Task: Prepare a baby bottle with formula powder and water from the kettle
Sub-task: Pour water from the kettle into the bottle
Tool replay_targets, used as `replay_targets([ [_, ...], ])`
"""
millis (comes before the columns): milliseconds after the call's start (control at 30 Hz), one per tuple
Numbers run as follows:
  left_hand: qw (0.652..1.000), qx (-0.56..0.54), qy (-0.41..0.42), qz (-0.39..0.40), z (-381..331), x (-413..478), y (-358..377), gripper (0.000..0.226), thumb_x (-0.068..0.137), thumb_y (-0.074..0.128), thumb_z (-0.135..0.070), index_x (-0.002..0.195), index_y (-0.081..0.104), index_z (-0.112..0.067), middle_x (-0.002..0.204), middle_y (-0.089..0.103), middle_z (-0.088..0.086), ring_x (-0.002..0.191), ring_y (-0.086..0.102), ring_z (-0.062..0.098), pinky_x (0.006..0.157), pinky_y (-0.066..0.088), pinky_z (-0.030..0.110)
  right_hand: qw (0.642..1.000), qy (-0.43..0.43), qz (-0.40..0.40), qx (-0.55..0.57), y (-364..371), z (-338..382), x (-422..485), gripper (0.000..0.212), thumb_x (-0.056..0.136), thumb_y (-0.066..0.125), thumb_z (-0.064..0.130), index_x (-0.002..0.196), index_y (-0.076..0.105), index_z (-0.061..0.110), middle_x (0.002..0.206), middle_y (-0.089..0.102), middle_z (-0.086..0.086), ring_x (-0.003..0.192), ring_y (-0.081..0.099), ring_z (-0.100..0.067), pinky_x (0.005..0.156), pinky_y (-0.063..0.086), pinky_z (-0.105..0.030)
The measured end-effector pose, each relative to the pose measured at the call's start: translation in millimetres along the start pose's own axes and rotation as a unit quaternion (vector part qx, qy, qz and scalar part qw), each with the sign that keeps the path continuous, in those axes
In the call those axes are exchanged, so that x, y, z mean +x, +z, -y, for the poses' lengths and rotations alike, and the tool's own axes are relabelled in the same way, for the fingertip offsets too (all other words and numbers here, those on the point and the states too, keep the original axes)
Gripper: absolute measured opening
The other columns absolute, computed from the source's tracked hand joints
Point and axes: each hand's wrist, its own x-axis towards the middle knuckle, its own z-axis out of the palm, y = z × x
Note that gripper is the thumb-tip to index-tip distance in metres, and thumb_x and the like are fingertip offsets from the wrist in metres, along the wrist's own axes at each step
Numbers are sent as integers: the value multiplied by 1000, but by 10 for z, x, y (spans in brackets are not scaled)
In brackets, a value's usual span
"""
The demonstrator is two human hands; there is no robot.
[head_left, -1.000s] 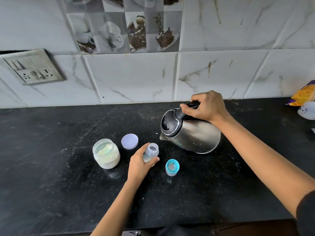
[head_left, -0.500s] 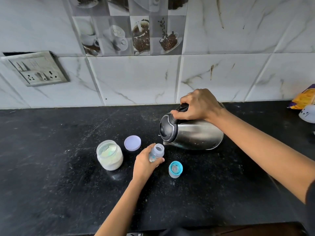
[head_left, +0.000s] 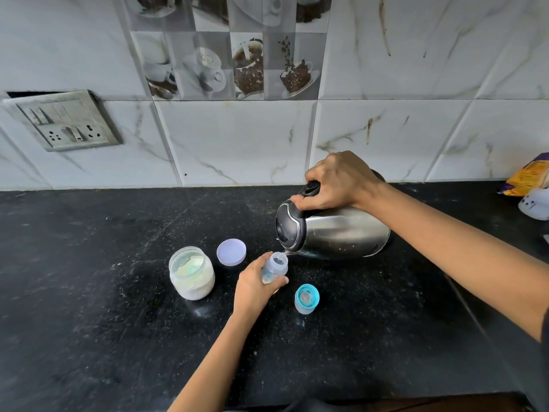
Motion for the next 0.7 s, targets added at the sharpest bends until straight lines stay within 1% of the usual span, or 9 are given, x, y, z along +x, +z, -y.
replay_targets([
  [133,1000,3,3,-3,-8,6,9,64,66,82,-37,125,57,-31,117,64,-13,106,58,5,95,48,30,1000,-14,-13,-6,-22,22,23,59,70,51,67,45,45,14,41,44,1,45,48,-26,46,24,-23],
  [233,1000,-3,3,-4,-7,-1,11,63,65,82,-38,124,57,-33,114,64,-17,104,58,2,92,48,25,1000,-21,-13,-6,-32,29,42,59,70,52,67,45,42,15,41,45,1,45,47,-26,47,22,-23],
  [333,1000,-11,5,-7,-8,-7,10,61,65,82,-37,122,58,-34,111,64,-20,102,58,0,89,47,20,1000,-19,-4,-2,-43,34,64,59,69,49,69,46,41,15,42,46,0,46,48,-27,48,24,-24],
  [433,1000,-12,8,-12,-11,-7,13,58,66,82,-37,120,59,-34,110,64,-20,100,59,-1,88,47,21,1000,-23,0,1,-66,26,77,60,70,50,69,46,42,15,42,46,0,46,46,-26,49,24,-24],
  [600,1000,-19,3,-16,-22,-15,9,54,66,82,-38,115,58,-40,103,64,-25,96,58,-7,85,49,20,1000,-19,11,-3,-76,30,85,60,71,54,68,47,43,15,42,42,2,47,46,-26,50,28,-25],
  [700,999,-27,1,-18,-30,-13,10,53,66,82,-39,113,58,-41,101,65,-25,94,60,-7,83,51,22,1000,-18,6,1,-89,31,82,59,70,54,68,46,43,14,42,42,2,47,46,-26,49,26,-24],
])
